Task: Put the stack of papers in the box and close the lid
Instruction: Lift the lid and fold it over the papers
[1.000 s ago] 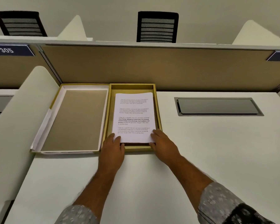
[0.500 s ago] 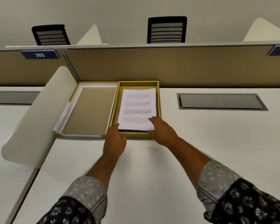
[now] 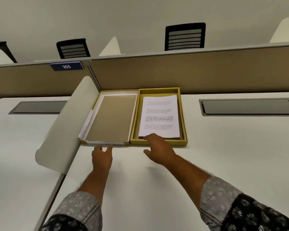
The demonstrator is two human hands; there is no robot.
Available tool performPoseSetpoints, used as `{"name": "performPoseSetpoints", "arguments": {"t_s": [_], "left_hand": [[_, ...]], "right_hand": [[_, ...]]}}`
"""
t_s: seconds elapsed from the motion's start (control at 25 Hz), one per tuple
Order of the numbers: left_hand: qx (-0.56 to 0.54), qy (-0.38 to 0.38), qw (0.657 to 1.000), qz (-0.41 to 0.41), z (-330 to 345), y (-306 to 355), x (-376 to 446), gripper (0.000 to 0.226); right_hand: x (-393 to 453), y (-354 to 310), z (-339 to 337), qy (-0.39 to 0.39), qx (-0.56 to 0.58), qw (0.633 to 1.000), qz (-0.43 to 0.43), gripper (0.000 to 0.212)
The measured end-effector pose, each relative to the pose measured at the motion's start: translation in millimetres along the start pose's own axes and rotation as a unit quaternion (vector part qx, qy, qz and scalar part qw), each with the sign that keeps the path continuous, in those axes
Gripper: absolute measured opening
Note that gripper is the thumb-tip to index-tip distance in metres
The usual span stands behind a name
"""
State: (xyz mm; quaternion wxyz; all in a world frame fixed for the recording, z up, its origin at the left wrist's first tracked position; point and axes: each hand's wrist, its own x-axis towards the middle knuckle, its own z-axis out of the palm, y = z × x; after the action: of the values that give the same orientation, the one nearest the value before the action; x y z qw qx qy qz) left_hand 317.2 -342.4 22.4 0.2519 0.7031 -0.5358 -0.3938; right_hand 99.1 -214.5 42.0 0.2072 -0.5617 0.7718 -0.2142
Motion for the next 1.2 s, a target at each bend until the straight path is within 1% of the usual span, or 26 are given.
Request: {"name": "performPoseSetpoints", "arguments": {"t_s": [0.16,0.28,0.36,0.4,0.44,0.52,0.56,0.6,0.64,0.68,0.72,0.8,0.84,0.88,0.96,1.08,1.12,1.2], "left_hand": [[-0.057,0.034,0.994,-0.088,-27.4,-12.6,60.1,0.065],[-0.151,0.023,0.976,-0.158,-37.7,-23.7,109.1,0.058],[-0.206,0.017,0.963,-0.173,-36.4,-23.6,127.3,0.053],[-0.215,0.026,0.96,-0.176,-36.8,-24.3,136.1,0.053],[-0.201,0.044,0.965,-0.165,-37.2,-25.4,142.6,0.053],[-0.097,0.055,0.986,-0.121,-37.1,-29.0,152.8,0.052],[-0.055,0.055,0.992,-0.099,-37.9,-30.5,155.7,0.05],[-0.048,0.062,0.994,-0.077,-38.7,-31.6,157.1,0.048],[-0.078,0.076,0.993,-0.054,-40.0,-32.5,157.0,0.044],[-0.143,0.081,0.986,-0.039,-40.9,-30.7,153.7,0.042],[-0.218,0.075,0.973,-0.029,-41.1,-27.6,148.6,0.043],[-0.36,0.032,0.932,-0.015,-43.9,-17.1,133.5,0.051],[-0.396,0.025,0.918,-0.003,-45.9,-8.4,127.7,0.053],[-0.411,0.027,0.911,0.018,-48.2,2.0,123.6,0.054],[-0.398,0.041,0.913,0.086,-52.9,23.8,114.8,0.057],[-0.307,0.067,0.926,0.209,-58.6,51.0,94.7,0.061],[-0.275,0.071,0.926,0.248,-58.5,58.5,87.7,0.062],[-0.221,0.068,0.919,0.32,-54.3,68.6,71.4,0.063]], "right_hand": [[32.6,-30.7,24.1,-0.004,-0.017,1.0,0.016,0.046],[59.3,-57.5,54.8,-0.001,-0.04,0.999,0.022,0.039],[71.8,-66.1,67.2,0.005,-0.057,0.998,0.024,0.037],[80.5,-70.8,75.6,0.01,-0.07,0.997,0.031,0.034],[86.3,-74.0,82.1,0.01,-0.086,0.995,0.041,0.03],[92.9,-78.6,89.9,0.008,-0.117,0.992,0.052,0.025],[95.6,-79.4,93.0,0.011,-0.123,0.991,0.054,0.026],[97.3,-79.8,95.4,0.017,-0.122,0.991,0.056,0.026],[98.1,-79.9,97.1,0.024,-0.116,0.991,0.06,0.027],[98.5,-79.6,97.8,0.03,-0.105,0.992,0.064,0.028],[98.5,-78.0,98.7,0.035,-0.095,0.993,0.065,0.027],[96.0,-74.0,98.1,0.036,-0.077,0.994,0.061,0.026],[94.5,-73.2,96.8,0.037,-0.069,0.995,0.058,0.026],[93.2,-72.9,95.4,0.04,-0.061,0.996,0.056,0.026],[89.4,-72.7,93.0,0.051,-0.028,0.996,0.065,0.026],[81.8,-78.3,83.4,0.073,0.071,0.99,0.101,0.024],[80.5,-81.0,77.7,0.089,0.105,0.984,0.109,0.024],[78.7,-89.5,62.5,0.151,0.179,0.966,0.109,0.019]]}}
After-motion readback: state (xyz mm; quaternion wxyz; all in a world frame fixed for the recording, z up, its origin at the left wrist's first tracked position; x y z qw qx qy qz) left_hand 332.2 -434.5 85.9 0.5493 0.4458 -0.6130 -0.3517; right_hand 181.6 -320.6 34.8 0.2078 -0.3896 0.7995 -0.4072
